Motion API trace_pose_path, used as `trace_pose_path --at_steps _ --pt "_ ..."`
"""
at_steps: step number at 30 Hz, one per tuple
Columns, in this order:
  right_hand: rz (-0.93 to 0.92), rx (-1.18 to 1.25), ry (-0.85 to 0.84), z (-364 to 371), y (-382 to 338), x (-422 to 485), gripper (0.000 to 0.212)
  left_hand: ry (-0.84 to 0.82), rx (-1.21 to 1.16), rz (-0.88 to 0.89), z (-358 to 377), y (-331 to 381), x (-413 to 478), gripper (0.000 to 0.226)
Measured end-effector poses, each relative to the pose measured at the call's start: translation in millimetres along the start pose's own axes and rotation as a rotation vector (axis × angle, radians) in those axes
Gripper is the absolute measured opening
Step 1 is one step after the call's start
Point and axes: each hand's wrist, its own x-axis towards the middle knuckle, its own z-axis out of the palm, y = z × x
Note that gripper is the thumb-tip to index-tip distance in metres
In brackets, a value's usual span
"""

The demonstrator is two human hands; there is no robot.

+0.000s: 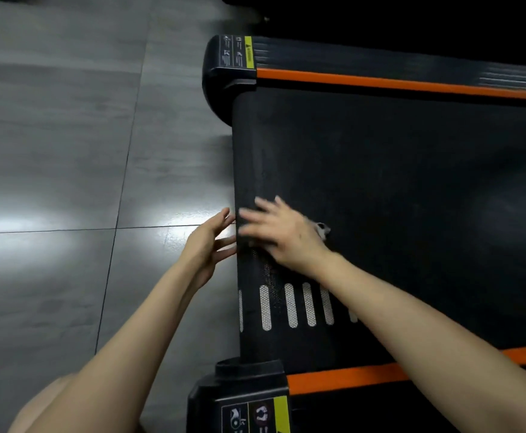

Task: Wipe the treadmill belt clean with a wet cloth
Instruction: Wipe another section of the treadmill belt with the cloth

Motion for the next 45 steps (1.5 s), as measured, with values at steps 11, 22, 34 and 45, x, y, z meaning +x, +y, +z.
trace_pose_path --at_steps 11,22,34,45 --pt "-0.385 -0.04 -0.189 5.6 -40.7 -43.6 0.036 -0.015 -0.053 -0.086 -10.4 9.8 9.3 0.043" --pt "0.357 -0.021 0.071 8.0 51.8 110.7 0.03 0.118 0.2 0.075 13.3 28.5 29.9 0.031" --pt "0.274 -0.063 0.138 13.1 141.7 151.1 0.035 0.249 0.677 0.306 61.7 7.1 70.8 0.064" --pt "-0.037 -0.115 0.031 12.0 143.2 161.9 0.035 0.275 0.694 0.402 61.9 -1.5 79.3 0.065"
